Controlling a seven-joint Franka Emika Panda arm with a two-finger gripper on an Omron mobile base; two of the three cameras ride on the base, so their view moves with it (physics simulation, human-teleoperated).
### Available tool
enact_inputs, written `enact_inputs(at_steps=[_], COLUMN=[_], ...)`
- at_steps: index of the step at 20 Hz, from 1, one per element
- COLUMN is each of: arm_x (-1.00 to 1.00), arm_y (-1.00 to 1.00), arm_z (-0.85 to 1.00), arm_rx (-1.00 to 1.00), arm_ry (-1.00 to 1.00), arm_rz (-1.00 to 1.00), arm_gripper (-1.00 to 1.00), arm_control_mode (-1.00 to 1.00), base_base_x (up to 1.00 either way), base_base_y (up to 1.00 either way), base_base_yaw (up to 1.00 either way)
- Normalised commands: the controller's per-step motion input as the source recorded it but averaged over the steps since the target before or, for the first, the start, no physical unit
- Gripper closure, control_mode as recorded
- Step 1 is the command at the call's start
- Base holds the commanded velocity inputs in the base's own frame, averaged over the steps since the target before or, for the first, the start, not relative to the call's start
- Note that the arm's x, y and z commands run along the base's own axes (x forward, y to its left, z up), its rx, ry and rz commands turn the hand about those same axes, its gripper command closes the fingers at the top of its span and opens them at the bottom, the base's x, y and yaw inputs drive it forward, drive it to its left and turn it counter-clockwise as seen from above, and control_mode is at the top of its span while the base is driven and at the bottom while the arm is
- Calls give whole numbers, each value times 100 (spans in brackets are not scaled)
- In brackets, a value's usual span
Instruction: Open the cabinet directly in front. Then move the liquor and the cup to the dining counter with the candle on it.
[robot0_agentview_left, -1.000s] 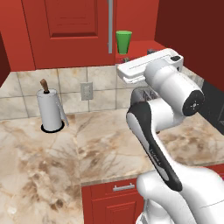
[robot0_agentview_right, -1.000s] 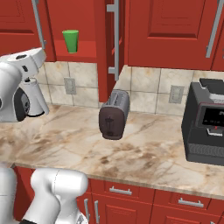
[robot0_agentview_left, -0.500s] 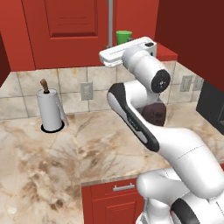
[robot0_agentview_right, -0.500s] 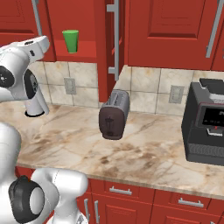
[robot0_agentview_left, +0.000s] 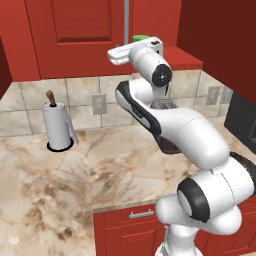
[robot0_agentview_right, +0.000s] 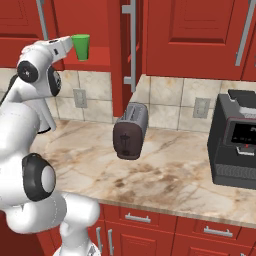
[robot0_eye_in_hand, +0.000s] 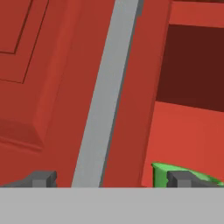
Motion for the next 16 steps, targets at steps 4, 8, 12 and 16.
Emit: enact_inputs(at_steps=[4,8,12,16], arm_x=[100,100,53,31], arm_y=[16,49,77,34], arm_z=[-2,-5,-16,-5], arm_rx=[6,9,4,3], arm_ry=[3,3,2,1], arm_rz=[-6,-8,-2,0], arm_gripper=[-100,-100,-100,-100], arm_control_mode=[-100,-100,-100,-100], base_base_x=[0,0,0,0], base_base_y=[0,0,0,0], base_base_yaw=[0,0,0,0])
